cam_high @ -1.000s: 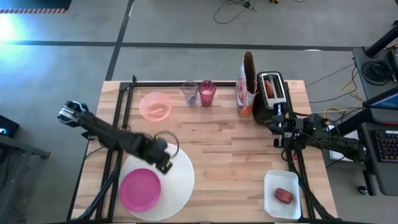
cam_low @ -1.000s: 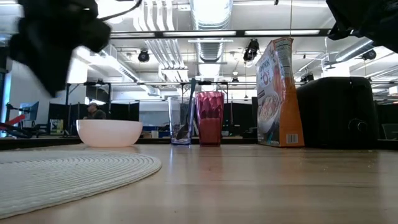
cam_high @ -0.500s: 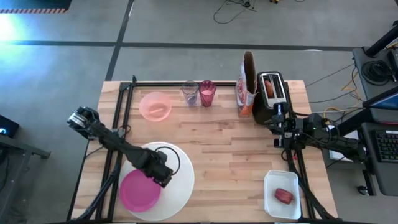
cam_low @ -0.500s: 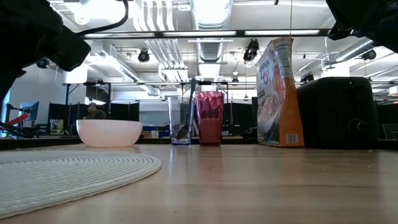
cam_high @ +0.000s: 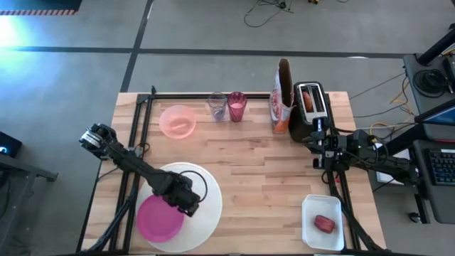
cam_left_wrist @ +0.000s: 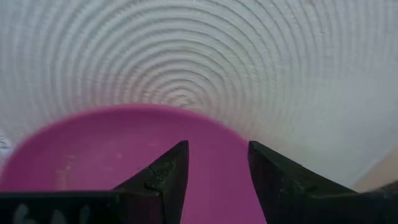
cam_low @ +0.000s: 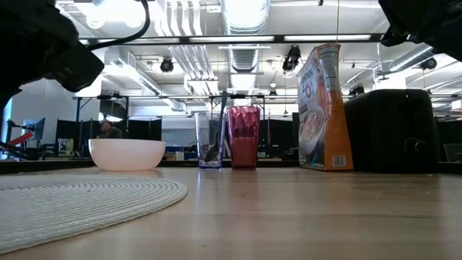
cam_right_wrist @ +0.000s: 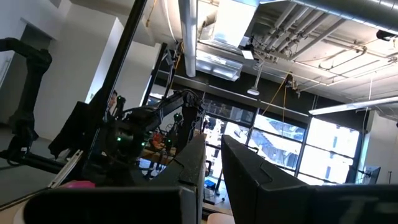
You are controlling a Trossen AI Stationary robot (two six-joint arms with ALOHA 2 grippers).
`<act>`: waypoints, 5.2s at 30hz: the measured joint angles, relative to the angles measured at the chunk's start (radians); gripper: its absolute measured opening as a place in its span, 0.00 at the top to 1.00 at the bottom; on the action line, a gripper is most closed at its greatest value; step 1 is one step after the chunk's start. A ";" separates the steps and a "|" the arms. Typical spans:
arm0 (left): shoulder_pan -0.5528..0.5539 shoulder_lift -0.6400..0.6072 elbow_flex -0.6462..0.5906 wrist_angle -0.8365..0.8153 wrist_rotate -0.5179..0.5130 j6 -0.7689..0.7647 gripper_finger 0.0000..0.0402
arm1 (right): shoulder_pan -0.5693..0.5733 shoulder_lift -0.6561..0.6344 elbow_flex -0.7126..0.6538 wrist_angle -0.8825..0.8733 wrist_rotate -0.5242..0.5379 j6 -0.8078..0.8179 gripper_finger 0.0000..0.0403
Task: Arrange a breakfast setting
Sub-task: Remove the pink plate from the white table mat, then move the white table mat to the center of the table
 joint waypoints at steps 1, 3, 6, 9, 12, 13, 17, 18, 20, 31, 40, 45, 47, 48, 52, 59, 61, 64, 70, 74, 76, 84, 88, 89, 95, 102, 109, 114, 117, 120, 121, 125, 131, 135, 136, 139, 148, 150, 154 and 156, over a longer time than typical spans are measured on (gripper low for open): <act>0.000 0.000 -0.002 0.014 0.003 -0.011 0.63 | 0.000 0.000 0.000 0.000 0.000 0.000 0.89; 0.000 0.002 -0.009 0.045 0.008 -0.034 0.63 | 0.000 0.000 0.000 0.000 0.000 0.000 0.89; 0.000 0.017 -0.013 0.079 0.010 -0.074 0.63 | 0.000 0.000 0.000 0.000 0.000 0.000 0.89; -0.002 0.045 -0.014 0.099 0.010 -0.129 0.63 | 0.000 0.000 0.000 0.000 0.000 0.000 0.89; -0.004 0.077 -0.014 0.113 0.015 -0.151 0.63 | 0.000 0.000 0.000 0.000 0.000 0.000 0.89; -0.004 0.086 -0.014 0.117 0.016 -0.151 0.63 | 0.000 0.000 0.000 0.000 0.000 0.000 0.89; -0.005 0.105 -0.014 0.117 0.008 -0.130 0.64 | 0.000 0.000 0.000 0.000 0.000 0.000 0.89; -0.004 0.107 -0.014 0.116 0.007 -0.122 0.65 | 0.000 0.000 0.000 0.000 0.000 0.000 0.89; -0.004 0.107 -0.014 0.104 0.003 -0.104 0.68 | 0.000 0.000 0.000 0.000 0.000 0.000 0.89; -0.005 0.101 -0.012 0.074 0.009 -0.020 0.98 | 0.000 0.000 0.000 0.000 0.000 0.000 0.89; -0.001 0.106 0.081 -0.104 -0.032 0.091 0.99 | 0.000 0.000 0.000 0.000 0.000 0.000 0.89; 0.037 0.106 0.133 -0.197 -0.061 0.229 1.00 | 0.000 0.000 0.000 0.000 0.000 0.000 0.89; 0.060 0.106 0.146 -0.224 -0.079 0.296 1.00 | 0.000 0.000 0.000 0.000 0.000 0.000 0.89; 0.074 0.106 0.152 -0.240 -0.093 0.332 1.00 | 0.000 0.000 0.000 0.000 0.000 0.000 0.89; 0.137 0.106 0.178 -0.269 -0.148 0.468 1.00 | 0.000 0.000 0.000 0.000 0.000 0.000 0.89; 0.209 0.105 0.234 -0.277 -0.196 0.736 1.00 | 0.000 0.000 0.000 0.000 0.000 0.000 0.89; 0.214 0.105 0.246 -0.280 -0.196 0.808 1.00 | 0.000 0.000 0.000 0.000 0.000 0.000 0.89; 0.214 0.105 0.261 -0.278 -0.205 0.893 1.00 | 0.000 0.000 0.000 0.000 0.000 0.000 0.89; 0.213 0.105 0.278 -0.309 -0.255 0.959 1.00 | 0.000 0.000 0.000 0.000 0.000 0.000 0.89; 0.214 0.105 0.300 -0.321 -0.300 1.069 1.00 | 0.000 0.000 0.000 0.000 0.000 0.000 0.89; 0.214 0.105 0.316 -0.333 -0.314 1.116 1.00 | 0.000 0.000 0.000 0.000 0.000 0.000 0.89; 0.217 0.104 0.361 -0.400 -0.379 1.181 1.00 | 0.000 0.000 0.000 0.000 0.000 0.000 0.89; 0.228 0.103 0.325 -0.402 -0.378 1.200 1.00 | 0.000 0.000 0.000 0.000 0.000 0.000 0.89; 0.235 0.103 0.313 -0.402 -0.378 1.200 1.00 | 0.000 0.000 0.000 0.000 0.000 0.000 0.89; 0.279 0.103 0.244 -0.386 -0.362 1.197 1.00 | 0.000 0.000 0.000 0.000 0.000 0.000 0.89; 0.298 0.103 0.161 -0.396 -0.325 1.170 1.00 | 0.000 0.000 0.000 0.000 0.000 0.000 0.89; 0.301 0.103 0.071 -0.408 -0.322 1.132 1.00 | 0.000 0.000 0.000 0.000 0.000 0.000 0.89; 0.301 0.102 0.021 -0.408 -0.323 1.123 1.00 | 0.000 0.000 0.000 0.000 0.000 0.000 0.89; 0.302 0.101 -0.006 -0.408 -0.337 1.108 1.00 | 0.000 0.000 0.000 0.000 0.000 0.000 0.89; 0.303 0.101 -0.025 -0.409 -0.371 1.067 1.00 | 0.000 0.000 0.000 0.000 0.000 0.000 0.89; 0.303 0.101 -0.026 -0.409 -0.387 1.047 1.00 | 0.000 0.000 0.000 0.000 0.000 0.000 0.89; 0.303 0.101 -0.020 -0.410 -0.450 0.988 0.99 | 0.000 0.000 0.000 0.000 0.000 0.000 0.89; 0.303 0.101 0.000 -0.399 -0.465 0.976 0.93 | 0.000 0.000 0.000 0.000 0.000 0.000 0.89; 0.303 0.101 0.006 -0.398 -0.465 0.974 0.90 | 0.000 0.000 0.000 0.000 0.000 0.000 0.89; 0.303 0.101 0.011 -0.398 -0.465 0.973 0.90 | 0.000 0.000 0.000 0.000 0.000 0.000 0.89; 0.301 0.101 0.043 -0.410 -0.436 0.959 0.89 | 0.000 0.000 0.000 0.000 0.000 0.000 0.89; 0.234 0.101 0.255 -0.458 -0.306 0.885 0.86 | 0.000 0.000 0.000 0.000 0.000 0.000 0.89; 0.209 0.101 0.281 -0.424 -0.305 0.824 0.86 | 0.000 0.000 0.000 0.000 0.000 0.000 0.89; 0.153 0.101 0.280 -0.389 -0.245 0.694 0.88 | 0.000 0.000 0.000 0.000 0.000 0.000 0.89; 0.128 0.101 0.267 -0.370 -0.197 0.626 0.89 | 0.000 0.000 0.000 0.000 0.000 0.000 0.89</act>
